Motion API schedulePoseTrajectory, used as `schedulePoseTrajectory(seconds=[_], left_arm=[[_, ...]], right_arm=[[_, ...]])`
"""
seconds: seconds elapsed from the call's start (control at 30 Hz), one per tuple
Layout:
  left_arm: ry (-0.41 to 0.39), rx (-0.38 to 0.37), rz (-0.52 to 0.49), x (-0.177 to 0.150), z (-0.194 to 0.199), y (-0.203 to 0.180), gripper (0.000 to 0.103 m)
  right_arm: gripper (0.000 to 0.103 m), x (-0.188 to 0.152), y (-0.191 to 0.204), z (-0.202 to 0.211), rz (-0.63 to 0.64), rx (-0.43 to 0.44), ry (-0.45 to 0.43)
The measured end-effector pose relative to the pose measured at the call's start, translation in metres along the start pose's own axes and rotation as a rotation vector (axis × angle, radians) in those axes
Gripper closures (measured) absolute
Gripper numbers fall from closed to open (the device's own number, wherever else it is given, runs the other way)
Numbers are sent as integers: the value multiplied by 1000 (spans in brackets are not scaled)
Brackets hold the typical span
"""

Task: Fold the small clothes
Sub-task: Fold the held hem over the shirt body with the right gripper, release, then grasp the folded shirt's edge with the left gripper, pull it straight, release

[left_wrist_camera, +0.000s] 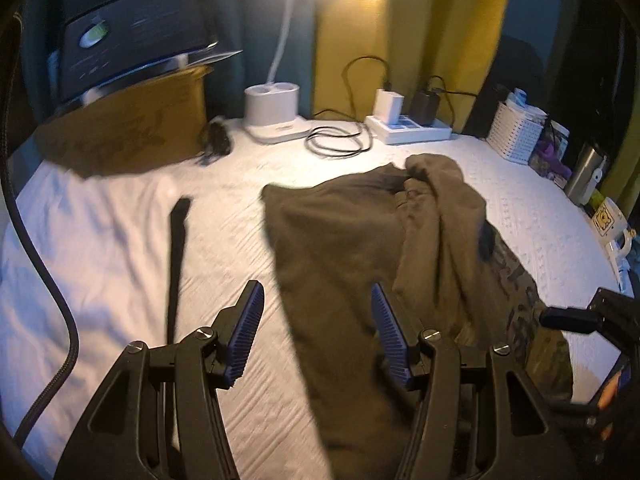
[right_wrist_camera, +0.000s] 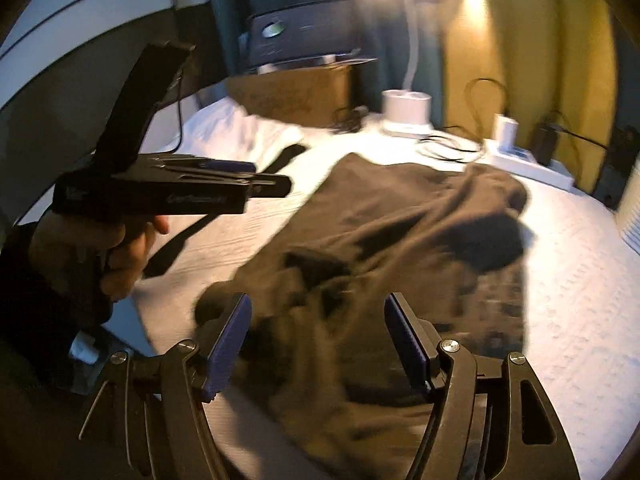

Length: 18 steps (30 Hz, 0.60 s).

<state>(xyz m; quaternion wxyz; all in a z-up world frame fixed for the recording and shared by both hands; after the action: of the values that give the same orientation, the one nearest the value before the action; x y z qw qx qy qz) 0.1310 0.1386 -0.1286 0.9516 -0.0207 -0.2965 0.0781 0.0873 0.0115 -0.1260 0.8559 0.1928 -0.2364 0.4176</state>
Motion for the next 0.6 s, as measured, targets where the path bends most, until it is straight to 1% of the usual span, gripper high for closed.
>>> schedulePoseTrajectory(seconds=[0.1,0.3,0.5,0.6], left_arm=[[7,-9,-46,14,-13,-16,47],[70,-2,-129,33,-50,-38,47],[118,-28,-225,49,-77,-66,47],[146,-48,-274,54,-91,-80,47]], right_arm=[[32,-2,-33,0,-64,-35,5],[32,-8,-93,1,-167,-86,3],[32,-11,-140,-3,-248,-114,9],[32,-10,-156,-6,-271,-122,7]])
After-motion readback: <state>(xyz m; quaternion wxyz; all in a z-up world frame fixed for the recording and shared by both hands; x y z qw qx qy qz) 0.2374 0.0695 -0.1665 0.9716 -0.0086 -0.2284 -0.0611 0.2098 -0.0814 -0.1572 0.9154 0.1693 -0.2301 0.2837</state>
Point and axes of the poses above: each gripper's, at about its wrist camera, not at the fingertips, and z roughly against the way its jaws point, y to its left, x to its top, the point moved 9 cm from there along -z, roughly the way its jaws point, and after that the axes turned 8 degrees about y, right-handed, at the moved point
